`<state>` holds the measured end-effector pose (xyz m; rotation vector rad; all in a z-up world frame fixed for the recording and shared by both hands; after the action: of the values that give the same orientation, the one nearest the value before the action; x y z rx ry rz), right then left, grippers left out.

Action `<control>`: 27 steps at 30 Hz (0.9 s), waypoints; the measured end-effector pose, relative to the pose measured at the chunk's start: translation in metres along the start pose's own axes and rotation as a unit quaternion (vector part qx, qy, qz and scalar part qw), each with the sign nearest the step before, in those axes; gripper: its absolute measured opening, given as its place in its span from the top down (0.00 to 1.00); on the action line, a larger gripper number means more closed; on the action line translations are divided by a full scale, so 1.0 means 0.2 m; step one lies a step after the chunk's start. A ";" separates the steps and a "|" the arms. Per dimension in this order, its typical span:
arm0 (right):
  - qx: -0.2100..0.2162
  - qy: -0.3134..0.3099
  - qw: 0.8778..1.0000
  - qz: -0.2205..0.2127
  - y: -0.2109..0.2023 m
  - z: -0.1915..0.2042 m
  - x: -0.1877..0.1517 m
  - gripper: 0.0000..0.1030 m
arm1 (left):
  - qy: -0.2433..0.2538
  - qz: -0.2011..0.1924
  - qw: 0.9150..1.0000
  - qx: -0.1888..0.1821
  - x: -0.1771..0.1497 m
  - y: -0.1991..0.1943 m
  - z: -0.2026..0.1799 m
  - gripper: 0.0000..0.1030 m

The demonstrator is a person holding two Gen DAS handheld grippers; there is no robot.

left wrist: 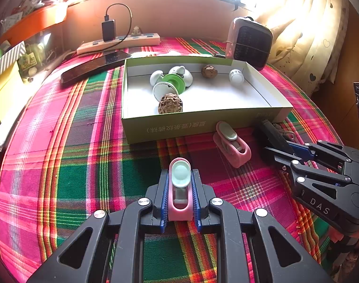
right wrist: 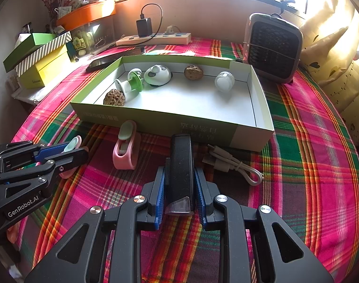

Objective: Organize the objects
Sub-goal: 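Lift the pink clip and black case with both grippers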

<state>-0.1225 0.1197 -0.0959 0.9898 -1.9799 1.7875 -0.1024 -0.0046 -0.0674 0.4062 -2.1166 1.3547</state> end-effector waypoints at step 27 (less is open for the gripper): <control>0.011 0.018 1.000 -0.011 -0.06 -0.03 0.03 0.76 | 0.005 -0.008 1.000 -0.006 0.04 -0.05 -0.07 0.85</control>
<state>-0.1195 0.1239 -0.0818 0.9767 -1.9240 1.8072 -0.0990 0.0046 -0.0518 0.4093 -2.1081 1.3309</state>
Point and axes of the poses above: each gripper's, at about its wrist camera, not at the fingertips, and y roughly the way its jaws point, z to its left, x to its top, the point moved 9 cm from there along y, roughly the way its jaws point, and after that the axes turned 15 degrees about -x, right-handed, at the moved point
